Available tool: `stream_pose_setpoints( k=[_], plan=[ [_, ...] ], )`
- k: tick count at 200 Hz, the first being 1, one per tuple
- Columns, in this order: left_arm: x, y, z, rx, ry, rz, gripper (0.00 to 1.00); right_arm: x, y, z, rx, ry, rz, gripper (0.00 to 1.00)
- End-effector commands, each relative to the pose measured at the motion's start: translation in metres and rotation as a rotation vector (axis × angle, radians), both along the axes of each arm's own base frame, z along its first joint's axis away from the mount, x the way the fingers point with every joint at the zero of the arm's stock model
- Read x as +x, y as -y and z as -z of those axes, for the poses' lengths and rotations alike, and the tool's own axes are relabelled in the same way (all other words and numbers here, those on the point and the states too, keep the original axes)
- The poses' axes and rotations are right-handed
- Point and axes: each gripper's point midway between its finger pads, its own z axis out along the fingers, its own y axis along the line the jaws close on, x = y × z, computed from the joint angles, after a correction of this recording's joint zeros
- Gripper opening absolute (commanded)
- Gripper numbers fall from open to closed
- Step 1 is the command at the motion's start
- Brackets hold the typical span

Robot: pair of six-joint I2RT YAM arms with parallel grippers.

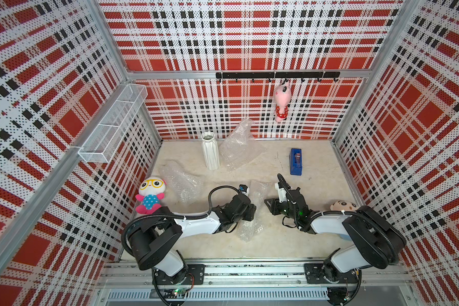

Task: Wrap vases in bubble wrap
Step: Stick the tape on the bubble wrap.

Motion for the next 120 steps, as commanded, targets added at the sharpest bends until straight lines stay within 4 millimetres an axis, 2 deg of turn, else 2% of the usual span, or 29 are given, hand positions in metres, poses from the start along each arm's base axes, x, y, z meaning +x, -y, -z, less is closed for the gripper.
stream_pose_setpoints(
  k=[1, 27, 46, 66, 104, 120],
  plan=[
    [-0.006, -0.022, 0.023, 0.084, -0.05, -0.027, 0.51, 0.001, 0.005, -0.01, -0.055, 0.044, 0.006, 0.31],
    [-0.006, -0.022, 0.024, 0.083, -0.053, -0.029, 0.51, -0.002, -0.002, -0.033, -0.015, 0.092, -0.031, 0.35],
    [-0.006, -0.022, 0.025, 0.081, -0.055, -0.029, 0.5, -0.005, -0.013, -0.036, -0.005, 0.088, -0.067, 0.36],
    [-0.007, -0.021, 0.025, 0.079, -0.056, -0.027, 0.5, -0.007, -0.021, -0.024, 0.013, 0.048, -0.084, 0.36],
    [-0.006, -0.023, 0.024, 0.083, -0.052, -0.033, 0.49, -0.008, -0.02, 0.012, -0.029, -0.028, -0.064, 0.29],
    [-0.006, -0.023, 0.025, 0.085, -0.054, -0.031, 0.49, -0.011, -0.024, 0.016, -0.035, -0.028, -0.075, 0.29]
  ],
)
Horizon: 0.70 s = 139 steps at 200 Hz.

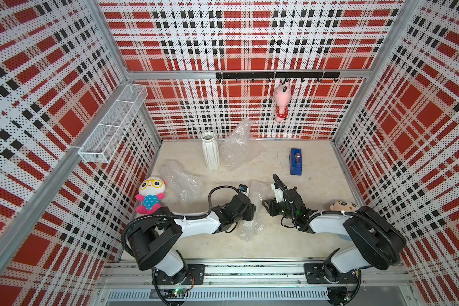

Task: Wrap vases in bubble wrap
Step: Stick the tape on the bubble wrap.

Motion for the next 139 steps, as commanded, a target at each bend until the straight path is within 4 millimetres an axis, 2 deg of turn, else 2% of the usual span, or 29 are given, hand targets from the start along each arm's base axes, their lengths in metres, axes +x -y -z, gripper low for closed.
stream_pose_setpoints(
  k=[1, 56, 88, 111, 139],
  plan=[
    [-0.006, -0.023, 0.026, 0.089, -0.056, -0.029, 0.49, -0.002, -0.009, 0.001, 0.007, 0.013, -0.013, 0.29],
    [-0.008, -0.025, 0.027, 0.093, -0.056, -0.027, 0.49, -0.002, -0.001, -0.015, -0.023, 0.053, 0.01, 0.33],
    [-0.008, -0.024, 0.027, 0.087, -0.059, -0.025, 0.48, 0.011, 0.004, -0.04, -0.05, 0.12, 0.051, 0.38],
    [-0.009, -0.022, 0.025, 0.08, -0.056, -0.02, 0.48, 0.018, -0.002, -0.032, -0.077, 0.097, 0.045, 0.5],
    [-0.011, -0.02, 0.025, 0.079, -0.057, -0.011, 0.48, 0.025, 0.001, -0.024, -0.098, 0.085, 0.083, 0.54]
  ],
)
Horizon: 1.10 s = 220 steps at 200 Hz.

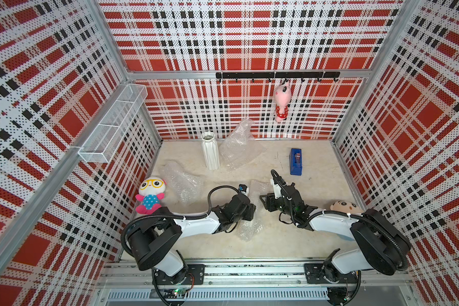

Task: Wrap vases in bubble wrap
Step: Stick the tape on the bubble wrap.

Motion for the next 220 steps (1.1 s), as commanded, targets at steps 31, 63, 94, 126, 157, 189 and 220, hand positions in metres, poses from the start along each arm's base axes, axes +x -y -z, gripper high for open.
stream_pose_setpoints(
  k=[31, 63, 94, 126, 157, 189, 220],
  plan=[
    [-0.012, -0.018, 0.027, 0.085, -0.063, -0.005, 0.48, 0.011, 0.001, 0.019, -0.087, -0.021, 0.033, 0.53],
    [-0.013, -0.015, 0.025, 0.08, -0.058, 0.006, 0.48, 0.02, 0.0, 0.024, -0.124, -0.012, 0.043, 0.58],
    [-0.014, -0.014, 0.026, 0.08, -0.061, 0.012, 0.48, 0.037, 0.001, 0.018, -0.173, 0.026, 0.076, 0.59],
    [-0.014, -0.013, 0.025, 0.079, -0.058, 0.015, 0.48, 0.043, -0.015, 0.01, -0.13, 0.04, 0.035, 0.61],
    [-0.013, -0.014, 0.023, 0.078, -0.051, 0.009, 0.48, 0.044, -0.019, 0.006, -0.113, 0.04, 0.029, 0.64],
    [-0.012, -0.018, 0.024, 0.085, -0.054, -0.002, 0.48, 0.037, -0.004, -0.007, -0.138, 0.066, 0.06, 0.67],
    [-0.012, -0.018, 0.025, 0.083, -0.056, 0.003, 0.48, 0.03, 0.001, -0.004, -0.155, 0.059, 0.05, 0.7]
  ],
)
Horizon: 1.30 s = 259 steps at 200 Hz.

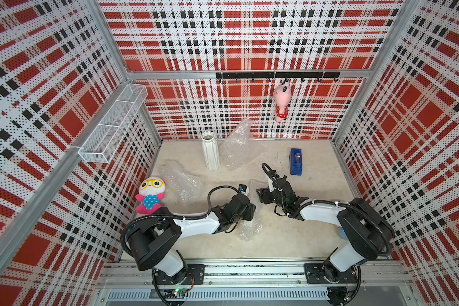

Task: Wrap vases in bubble wrap
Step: Stick the tape on the bubble wrap.

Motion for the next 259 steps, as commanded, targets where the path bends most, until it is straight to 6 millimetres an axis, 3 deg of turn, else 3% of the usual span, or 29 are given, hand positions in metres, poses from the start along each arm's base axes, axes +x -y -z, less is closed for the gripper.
stream_pose_setpoints(
  k=[1, 79, 101, 139, 162, 221, 259],
  plan=[
    [-0.012, -0.018, 0.026, 0.086, -0.061, 0.003, 0.48, -0.005, 0.002, -0.003, -0.022, 0.015, -0.01, 0.7],
    [-0.015, -0.014, 0.027, 0.08, -0.064, 0.012, 0.48, 0.018, -0.031, 0.008, -0.054, -0.016, -0.051, 0.71],
    [-0.014, -0.015, 0.026, 0.077, -0.06, 0.005, 0.48, 0.019, -0.027, 0.002, -0.077, -0.005, -0.033, 0.71],
    [-0.011, -0.02, 0.026, 0.077, -0.059, -0.014, 0.48, 0.002, 0.0, -0.02, -0.087, 0.04, 0.014, 0.73],
    [-0.011, -0.021, 0.026, 0.072, -0.06, -0.017, 0.48, -0.014, 0.01, -0.013, -0.06, 0.017, 0.022, 0.69],
    [-0.012, -0.02, 0.027, 0.073, -0.061, -0.013, 0.48, -0.028, -0.008, 0.025, -0.046, -0.058, -0.031, 0.67],
    [-0.011, -0.022, 0.027, 0.077, -0.062, -0.024, 0.48, -0.031, -0.002, 0.018, -0.038, -0.045, -0.016, 0.66]
  ],
)
